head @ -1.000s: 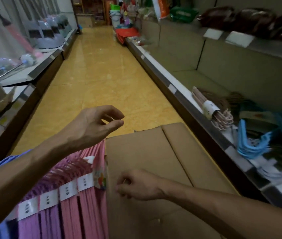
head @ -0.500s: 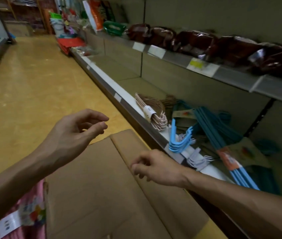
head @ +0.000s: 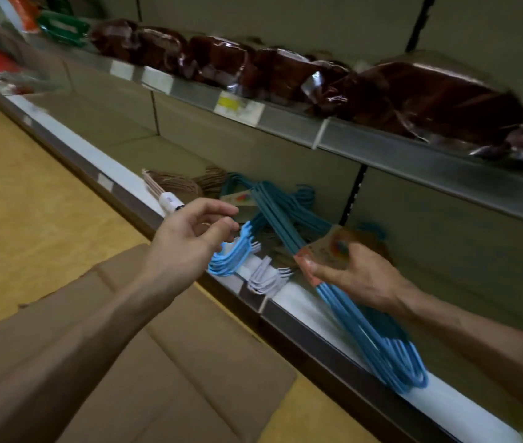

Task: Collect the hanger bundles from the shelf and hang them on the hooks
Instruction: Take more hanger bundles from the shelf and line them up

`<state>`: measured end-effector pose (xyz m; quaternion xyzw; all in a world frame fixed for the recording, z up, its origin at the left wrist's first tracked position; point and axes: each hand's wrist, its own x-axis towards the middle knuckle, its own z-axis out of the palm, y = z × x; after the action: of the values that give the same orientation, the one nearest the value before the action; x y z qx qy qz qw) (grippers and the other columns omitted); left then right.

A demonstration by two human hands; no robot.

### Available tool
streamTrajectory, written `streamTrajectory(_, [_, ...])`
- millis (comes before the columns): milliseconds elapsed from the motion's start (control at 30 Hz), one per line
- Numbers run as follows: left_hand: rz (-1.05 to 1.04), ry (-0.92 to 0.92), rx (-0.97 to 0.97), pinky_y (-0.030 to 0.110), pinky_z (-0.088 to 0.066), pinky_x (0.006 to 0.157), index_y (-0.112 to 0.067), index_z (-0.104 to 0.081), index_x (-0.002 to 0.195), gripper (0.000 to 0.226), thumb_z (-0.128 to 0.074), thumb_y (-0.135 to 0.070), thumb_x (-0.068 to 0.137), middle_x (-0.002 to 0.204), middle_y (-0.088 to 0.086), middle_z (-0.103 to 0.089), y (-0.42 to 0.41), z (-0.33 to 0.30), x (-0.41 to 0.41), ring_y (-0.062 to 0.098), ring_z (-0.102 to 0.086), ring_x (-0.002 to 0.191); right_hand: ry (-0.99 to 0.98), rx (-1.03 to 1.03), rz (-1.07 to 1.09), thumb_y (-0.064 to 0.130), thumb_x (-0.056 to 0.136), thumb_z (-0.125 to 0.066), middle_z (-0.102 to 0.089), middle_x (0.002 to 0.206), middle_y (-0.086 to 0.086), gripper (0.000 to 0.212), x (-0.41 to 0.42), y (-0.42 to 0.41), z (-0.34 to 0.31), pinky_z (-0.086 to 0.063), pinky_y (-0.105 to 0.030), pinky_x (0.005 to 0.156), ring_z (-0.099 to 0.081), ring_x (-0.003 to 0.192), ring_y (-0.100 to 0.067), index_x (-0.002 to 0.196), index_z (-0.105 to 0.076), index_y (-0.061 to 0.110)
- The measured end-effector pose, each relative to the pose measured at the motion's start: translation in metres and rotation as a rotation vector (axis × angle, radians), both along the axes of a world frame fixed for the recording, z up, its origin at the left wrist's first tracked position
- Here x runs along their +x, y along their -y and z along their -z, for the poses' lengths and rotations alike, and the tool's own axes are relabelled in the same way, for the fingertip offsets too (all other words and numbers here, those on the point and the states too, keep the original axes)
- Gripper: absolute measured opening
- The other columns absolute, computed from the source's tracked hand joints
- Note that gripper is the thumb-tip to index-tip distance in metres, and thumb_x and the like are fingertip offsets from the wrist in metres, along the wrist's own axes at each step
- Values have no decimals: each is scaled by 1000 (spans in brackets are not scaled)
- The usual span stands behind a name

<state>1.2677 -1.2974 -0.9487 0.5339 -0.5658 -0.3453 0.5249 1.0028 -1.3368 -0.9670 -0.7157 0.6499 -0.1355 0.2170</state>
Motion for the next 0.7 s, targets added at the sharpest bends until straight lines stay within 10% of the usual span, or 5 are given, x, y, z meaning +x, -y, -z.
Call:
streamTrajectory(233, [100, -45, 36, 23, -55, 72, -24, -68, 102, 17, -59, -11, 96, 94, 0, -74, 20, 14, -42, 11, -72, 84, -176, 305, 128, 78, 69, -67, -38, 56, 8, 69, -44, -22, 28, -26, -17, 42, -33, 43, -4, 66, -17, 30])
streamTrajectory(433, [100, -39, 67, 28, -57, 75, -25, -67, 108, 17, -58, -15, 96, 99, -2, -72, 19, 20, -47, 11, -72, 85, -228, 334, 208, 66, 72, -71, -57, 94, 5, 67, -33, -34, 63, -49, -29, 65, -59, 83, -11, 110, -39, 21])
streamTrajectory(700, [74, -26, 84, 24, -58, 72, -27, -67, 106, 17, -59, -16, 96, 95, -5, -72, 16, 22, -35, 9, -72, 82, -151, 115, 294, 43, 75, -72, -66, 77, 0, 35, -37, -37, 58, -61, -36, 58, -68, 63, -16, 89, -52, 19])
